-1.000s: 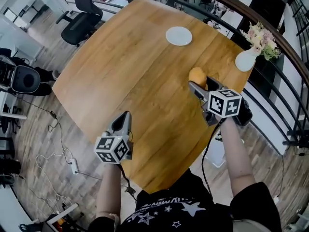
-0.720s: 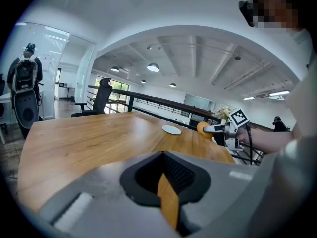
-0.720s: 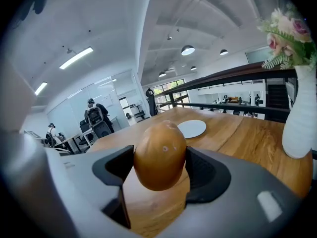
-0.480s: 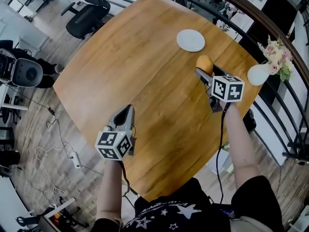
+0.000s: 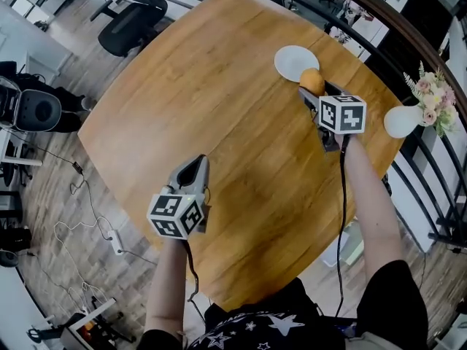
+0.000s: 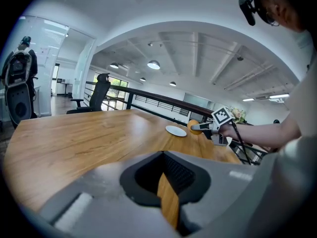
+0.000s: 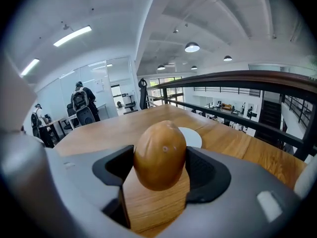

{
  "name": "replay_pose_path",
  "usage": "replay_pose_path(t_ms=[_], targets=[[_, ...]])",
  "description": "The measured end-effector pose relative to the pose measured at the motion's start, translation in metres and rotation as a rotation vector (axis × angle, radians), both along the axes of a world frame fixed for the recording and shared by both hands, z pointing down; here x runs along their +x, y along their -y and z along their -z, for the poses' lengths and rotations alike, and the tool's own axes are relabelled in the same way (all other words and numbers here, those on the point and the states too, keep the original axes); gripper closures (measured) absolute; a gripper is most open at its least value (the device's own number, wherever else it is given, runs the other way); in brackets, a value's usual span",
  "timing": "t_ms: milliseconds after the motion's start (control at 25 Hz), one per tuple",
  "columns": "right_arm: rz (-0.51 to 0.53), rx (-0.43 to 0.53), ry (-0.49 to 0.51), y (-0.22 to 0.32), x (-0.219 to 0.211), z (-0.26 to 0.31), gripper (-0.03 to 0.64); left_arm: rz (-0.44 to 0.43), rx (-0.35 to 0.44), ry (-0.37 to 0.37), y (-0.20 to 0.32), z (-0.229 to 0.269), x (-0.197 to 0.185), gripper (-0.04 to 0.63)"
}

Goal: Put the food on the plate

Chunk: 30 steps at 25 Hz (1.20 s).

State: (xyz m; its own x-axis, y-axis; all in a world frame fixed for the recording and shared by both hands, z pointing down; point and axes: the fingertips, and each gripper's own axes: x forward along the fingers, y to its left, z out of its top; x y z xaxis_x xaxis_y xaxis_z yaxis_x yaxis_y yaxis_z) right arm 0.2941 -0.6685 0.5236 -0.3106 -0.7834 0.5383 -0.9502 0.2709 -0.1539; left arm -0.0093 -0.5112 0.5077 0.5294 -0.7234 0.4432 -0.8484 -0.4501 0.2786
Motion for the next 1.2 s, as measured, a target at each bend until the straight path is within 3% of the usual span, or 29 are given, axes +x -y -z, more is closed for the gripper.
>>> replay_pose_path(t_ms=[200,640,1200], targets=[[0.027,-0.013,-0.057,0.037,-0.001,-0.013,0.282,-0.008,-0.002,0.009,0.017,-0.006,0.006,0.594],[-0.015,-0.093,-0.137,0.101,0.015,-0.045,0.282,-0.012,-0.020,0.025,0.037,-0.023,0.006,0.594],[0.021,-0.174,-0.278,0.117,0.004,-0.066,0.279,0.009,-0.042,0.004,0.037,-0.035,0.001,0.594]])
